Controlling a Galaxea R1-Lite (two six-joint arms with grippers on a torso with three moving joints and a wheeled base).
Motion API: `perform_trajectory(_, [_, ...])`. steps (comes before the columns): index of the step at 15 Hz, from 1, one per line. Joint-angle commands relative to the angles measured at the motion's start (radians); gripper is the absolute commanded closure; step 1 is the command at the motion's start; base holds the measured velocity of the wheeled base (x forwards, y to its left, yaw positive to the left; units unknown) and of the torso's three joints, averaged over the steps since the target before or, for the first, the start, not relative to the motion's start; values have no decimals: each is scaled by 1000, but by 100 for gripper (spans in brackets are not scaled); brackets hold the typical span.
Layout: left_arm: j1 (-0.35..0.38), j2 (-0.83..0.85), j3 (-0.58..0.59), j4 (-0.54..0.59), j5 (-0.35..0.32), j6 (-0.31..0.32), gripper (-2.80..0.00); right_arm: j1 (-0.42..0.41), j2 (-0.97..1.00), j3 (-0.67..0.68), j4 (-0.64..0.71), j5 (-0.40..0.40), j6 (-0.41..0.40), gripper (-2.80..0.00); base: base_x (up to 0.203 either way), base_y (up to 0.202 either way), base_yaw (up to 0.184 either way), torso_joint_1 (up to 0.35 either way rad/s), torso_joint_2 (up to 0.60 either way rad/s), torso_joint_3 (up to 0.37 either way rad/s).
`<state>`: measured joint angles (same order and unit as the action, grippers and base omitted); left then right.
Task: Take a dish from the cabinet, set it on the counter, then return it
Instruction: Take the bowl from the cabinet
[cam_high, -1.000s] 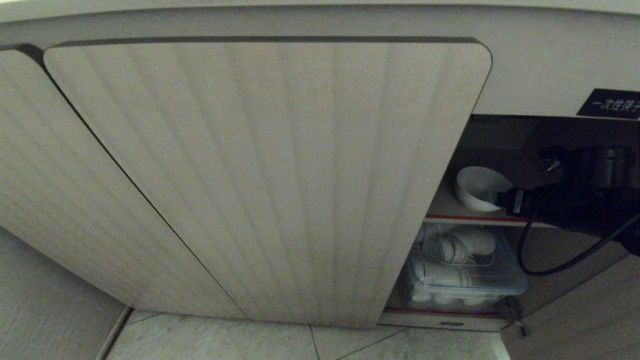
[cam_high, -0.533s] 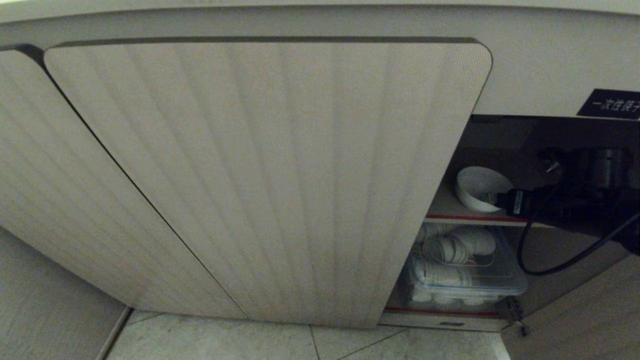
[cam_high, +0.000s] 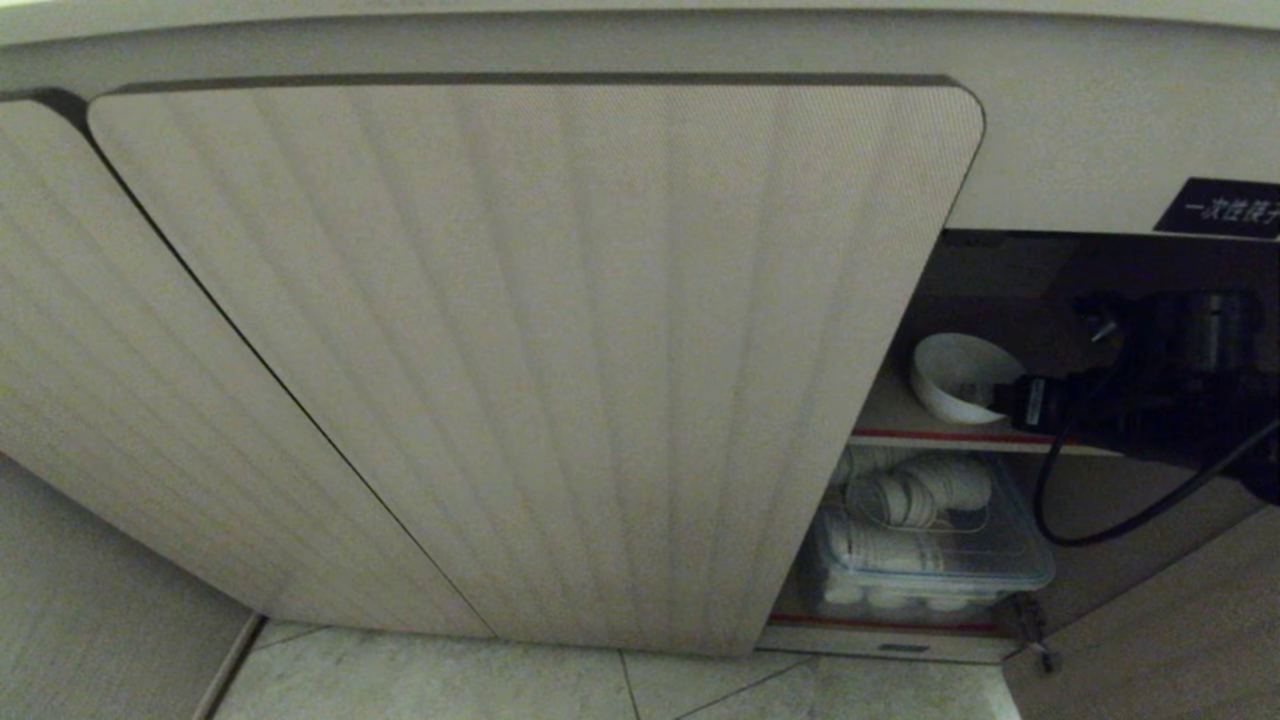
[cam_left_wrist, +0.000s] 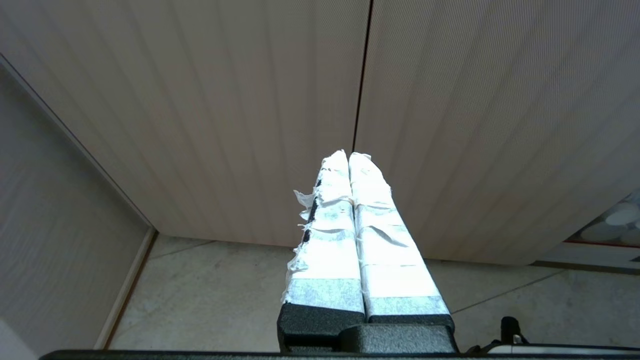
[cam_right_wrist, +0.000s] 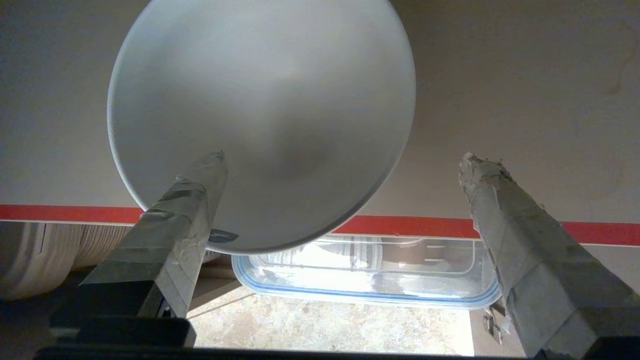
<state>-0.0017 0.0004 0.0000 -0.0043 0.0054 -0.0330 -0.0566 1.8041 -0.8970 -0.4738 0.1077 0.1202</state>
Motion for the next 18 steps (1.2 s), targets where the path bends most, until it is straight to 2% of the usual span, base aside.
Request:
perform_trajectory(1, [0, 0, -2, 0, 1, -1, 0, 0, 3, 0, -2, 1, 3, -280, 0, 0, 0, 0, 0, 0])
perform_trajectory(18, [0, 0, -2, 0, 1, -1, 0, 1, 9, -39, 38, 1, -1, -280, 0, 0, 0, 0, 0, 0])
